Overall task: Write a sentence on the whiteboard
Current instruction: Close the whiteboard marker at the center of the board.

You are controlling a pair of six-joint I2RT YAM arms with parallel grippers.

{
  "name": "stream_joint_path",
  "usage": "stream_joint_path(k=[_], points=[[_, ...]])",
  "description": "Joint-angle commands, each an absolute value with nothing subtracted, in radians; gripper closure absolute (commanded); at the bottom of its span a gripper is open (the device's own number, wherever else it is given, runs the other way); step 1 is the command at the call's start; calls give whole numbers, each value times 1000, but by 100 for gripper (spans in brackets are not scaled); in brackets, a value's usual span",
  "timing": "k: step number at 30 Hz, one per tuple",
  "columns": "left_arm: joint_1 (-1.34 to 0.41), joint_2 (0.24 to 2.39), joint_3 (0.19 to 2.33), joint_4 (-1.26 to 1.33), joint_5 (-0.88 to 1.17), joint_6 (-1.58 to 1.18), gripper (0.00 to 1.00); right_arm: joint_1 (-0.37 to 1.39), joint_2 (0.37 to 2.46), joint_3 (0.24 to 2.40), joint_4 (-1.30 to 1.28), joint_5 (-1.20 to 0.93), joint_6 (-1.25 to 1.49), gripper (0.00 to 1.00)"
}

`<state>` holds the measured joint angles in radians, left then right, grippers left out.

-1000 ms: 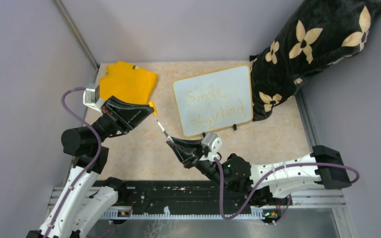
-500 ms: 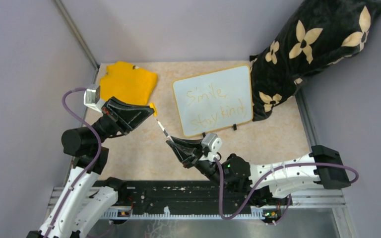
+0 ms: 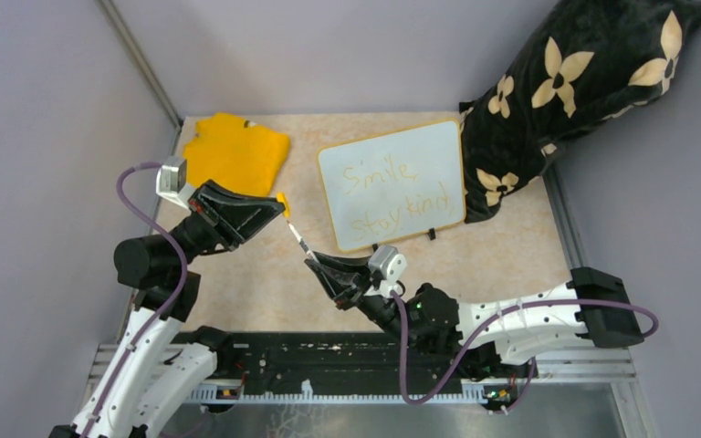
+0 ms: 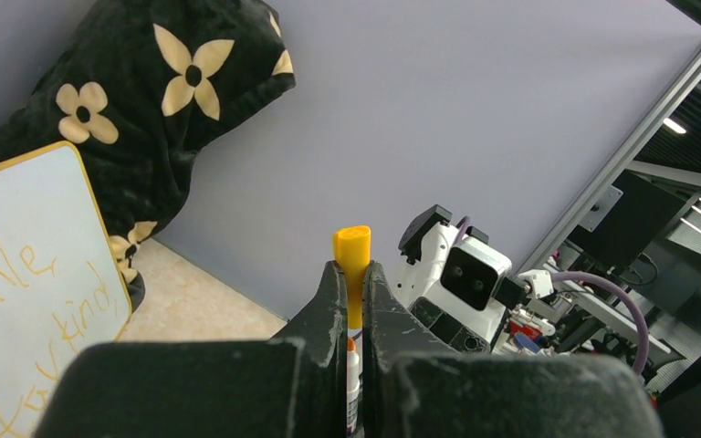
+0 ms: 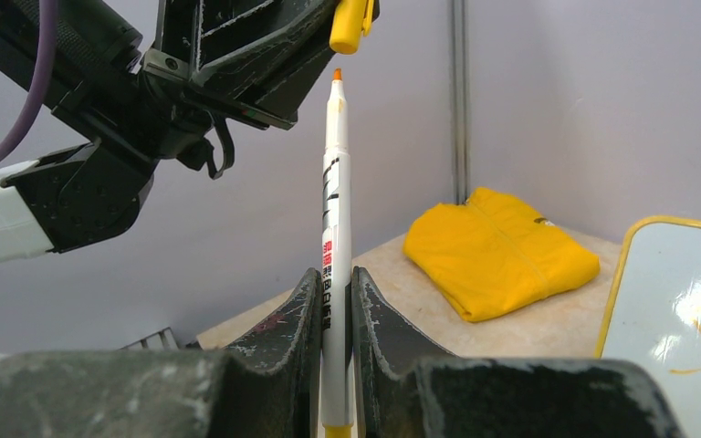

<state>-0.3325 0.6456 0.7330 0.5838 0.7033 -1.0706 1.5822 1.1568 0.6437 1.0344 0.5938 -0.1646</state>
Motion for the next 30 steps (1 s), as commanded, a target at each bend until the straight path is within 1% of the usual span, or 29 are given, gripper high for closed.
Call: stream_joint_path(k=[1,30], points=[[-340,632,726,610,726,-1079,100,1590,1162,703,1097,592,-172,100],[-344,622,716,596,728,-1067,100,1590,1162,703,1100,595,-171,100]])
